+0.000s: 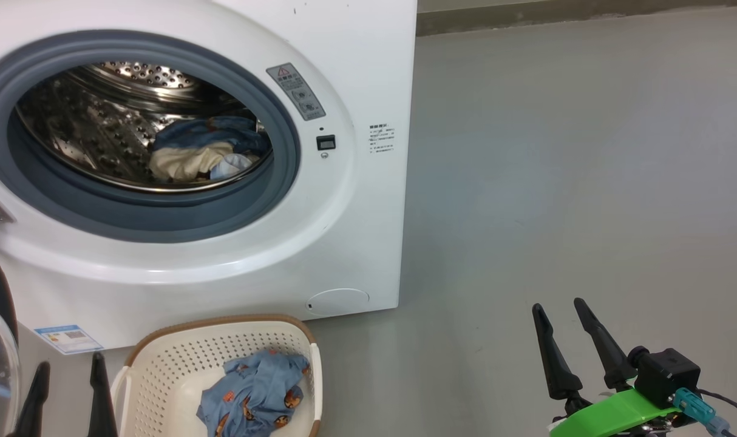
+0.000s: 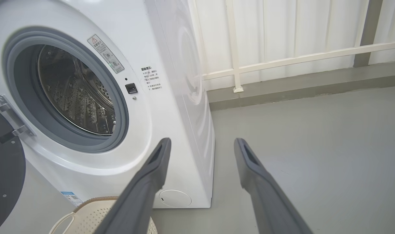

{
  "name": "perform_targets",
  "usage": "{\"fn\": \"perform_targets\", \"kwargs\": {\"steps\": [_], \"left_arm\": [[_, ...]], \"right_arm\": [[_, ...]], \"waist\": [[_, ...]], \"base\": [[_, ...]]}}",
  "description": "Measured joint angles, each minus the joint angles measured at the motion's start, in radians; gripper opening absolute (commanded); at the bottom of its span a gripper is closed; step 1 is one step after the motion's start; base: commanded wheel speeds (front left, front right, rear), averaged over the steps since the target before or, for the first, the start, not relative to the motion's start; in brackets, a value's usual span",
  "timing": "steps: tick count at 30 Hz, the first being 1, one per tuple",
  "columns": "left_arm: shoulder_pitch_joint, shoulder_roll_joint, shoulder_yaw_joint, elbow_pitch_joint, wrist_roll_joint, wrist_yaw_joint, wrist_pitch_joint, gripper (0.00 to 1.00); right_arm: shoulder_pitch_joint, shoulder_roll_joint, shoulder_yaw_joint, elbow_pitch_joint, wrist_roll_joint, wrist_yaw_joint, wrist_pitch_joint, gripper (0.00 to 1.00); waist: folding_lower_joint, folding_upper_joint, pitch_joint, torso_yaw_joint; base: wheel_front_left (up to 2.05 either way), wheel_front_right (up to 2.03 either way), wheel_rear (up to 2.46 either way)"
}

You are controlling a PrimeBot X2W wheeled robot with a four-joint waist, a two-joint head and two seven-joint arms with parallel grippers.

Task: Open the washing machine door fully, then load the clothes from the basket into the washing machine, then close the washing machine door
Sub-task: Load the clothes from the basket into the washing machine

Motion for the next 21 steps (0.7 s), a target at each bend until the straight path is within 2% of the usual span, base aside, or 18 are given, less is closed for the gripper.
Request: {"fn": "perform_targets", "kwargs": {"steps": [6, 21], "left_arm": [[0.047, -0.025, 0.022, -0.015, 0.002, 0.000, 0.001, 1.00], [0.090, -0.039, 0.033, -0.030, 0.008, 0.010, 0.001, 1.00]], "right_arm": [[0.000, 0.000, 0.000, 0.000, -0.018, 0.000, 0.000, 1.00], [0.002, 0.000, 0.001, -0.002, -0.018, 0.000, 0.000, 1.00]], "waist": [[0.0000, 0.0000, -0.005, -0.005], [0.0000, 0.0000, -0.002, -0.005]], "base": [[0.00, 0.00, 0.00], [0.00, 0.00, 0.00]]}}
